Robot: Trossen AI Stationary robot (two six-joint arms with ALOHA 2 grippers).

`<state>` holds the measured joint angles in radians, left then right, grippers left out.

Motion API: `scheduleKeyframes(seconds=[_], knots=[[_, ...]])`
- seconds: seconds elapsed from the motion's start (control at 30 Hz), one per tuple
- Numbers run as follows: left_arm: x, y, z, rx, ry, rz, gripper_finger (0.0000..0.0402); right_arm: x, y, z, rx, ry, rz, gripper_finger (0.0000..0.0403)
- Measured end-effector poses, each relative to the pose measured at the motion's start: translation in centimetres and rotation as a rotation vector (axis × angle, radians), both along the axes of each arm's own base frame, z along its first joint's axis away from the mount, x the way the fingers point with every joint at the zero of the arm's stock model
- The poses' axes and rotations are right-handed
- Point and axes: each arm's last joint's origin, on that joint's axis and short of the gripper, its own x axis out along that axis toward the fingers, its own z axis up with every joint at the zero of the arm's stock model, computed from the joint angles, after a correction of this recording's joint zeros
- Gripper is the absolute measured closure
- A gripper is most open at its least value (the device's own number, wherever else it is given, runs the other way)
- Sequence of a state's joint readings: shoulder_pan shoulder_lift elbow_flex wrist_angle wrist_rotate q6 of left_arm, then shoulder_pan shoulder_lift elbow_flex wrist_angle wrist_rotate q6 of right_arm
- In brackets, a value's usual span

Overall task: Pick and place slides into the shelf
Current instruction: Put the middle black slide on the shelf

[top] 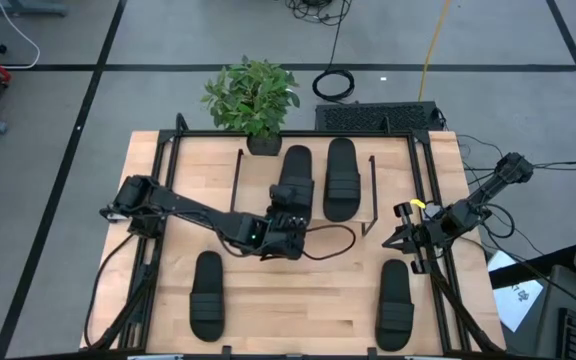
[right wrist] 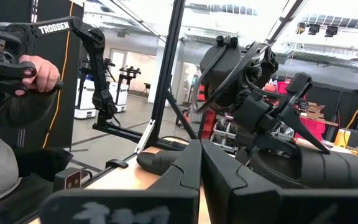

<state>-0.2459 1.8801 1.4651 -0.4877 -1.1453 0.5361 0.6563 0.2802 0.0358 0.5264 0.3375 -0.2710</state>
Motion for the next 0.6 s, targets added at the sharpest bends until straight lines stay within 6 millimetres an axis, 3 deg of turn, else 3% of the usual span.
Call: scheduleKeyframes(seconds=[0.23,0.6], knots=[[0.13,0.59,-0.03,-0.036,-0.040,0.023,0.0351,0.00,0.00,0.00,0.000,0.000,0.000,0.0403],[0.11,0.59,-0.06,-0.061,-0.074,0.036,0.0304,0.00,0.00,0.00,-0.002,0.000,-0.001,0.0403]])
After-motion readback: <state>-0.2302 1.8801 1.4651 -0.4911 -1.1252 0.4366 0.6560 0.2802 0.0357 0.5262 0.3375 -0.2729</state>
